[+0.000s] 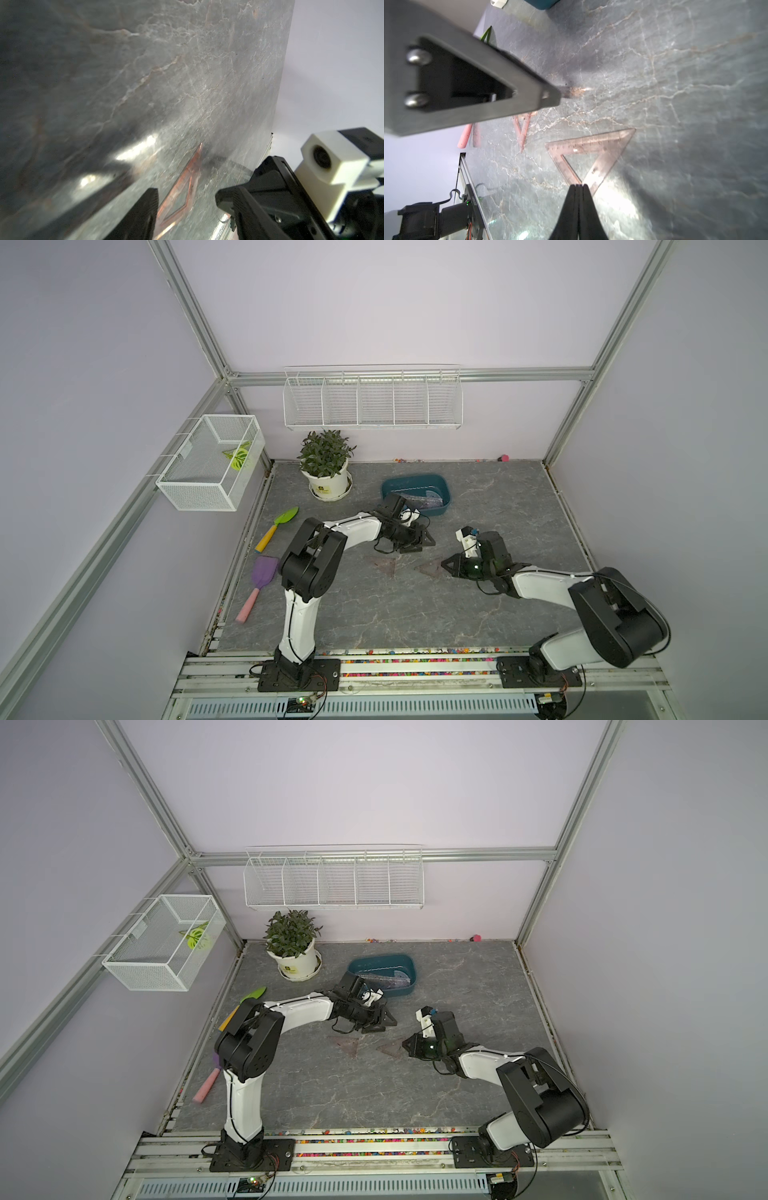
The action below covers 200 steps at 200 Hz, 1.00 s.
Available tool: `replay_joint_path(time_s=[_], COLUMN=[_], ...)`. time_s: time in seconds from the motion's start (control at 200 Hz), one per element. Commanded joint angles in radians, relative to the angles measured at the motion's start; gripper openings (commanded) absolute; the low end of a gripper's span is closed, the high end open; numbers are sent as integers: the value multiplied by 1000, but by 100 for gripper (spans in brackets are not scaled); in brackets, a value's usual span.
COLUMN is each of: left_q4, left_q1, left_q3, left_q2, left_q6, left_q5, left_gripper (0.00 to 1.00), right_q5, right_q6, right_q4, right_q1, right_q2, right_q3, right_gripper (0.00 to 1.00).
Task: Put the scattered rulers into the storage box
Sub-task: Pick up the ruler from the center of the board.
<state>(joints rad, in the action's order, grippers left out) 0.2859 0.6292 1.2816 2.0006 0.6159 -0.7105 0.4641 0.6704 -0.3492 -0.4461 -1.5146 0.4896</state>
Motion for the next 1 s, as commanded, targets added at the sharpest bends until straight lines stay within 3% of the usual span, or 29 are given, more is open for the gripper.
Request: replay_joint_path(time_s=[0.0,0.185,0.59,0.84,0.995], left_q4=[22,8,66,125,109], left_q1=[10,10,6,3,0], left_q3=[-76,-111,-50,-68,-124], left_q2=[-43,-48,13,3,-5], left_q6=[-14,-9,-48,-71,-66], left_q5=[57,65,57,52,7], left_gripper=[63,63,62,62,56], right_q5=[23,30,-2,-35,-35], right_q6=[23,17,-4,-20,-20], right_q4=[-82,-114,-110,-76,-77], right_q1=[3,-2,0,0,-1], right_q2=[-66,-110,-205,-195,-188], right_q3=[11,10,-9,-32,-34], right_gripper=[4,2,0,0,0])
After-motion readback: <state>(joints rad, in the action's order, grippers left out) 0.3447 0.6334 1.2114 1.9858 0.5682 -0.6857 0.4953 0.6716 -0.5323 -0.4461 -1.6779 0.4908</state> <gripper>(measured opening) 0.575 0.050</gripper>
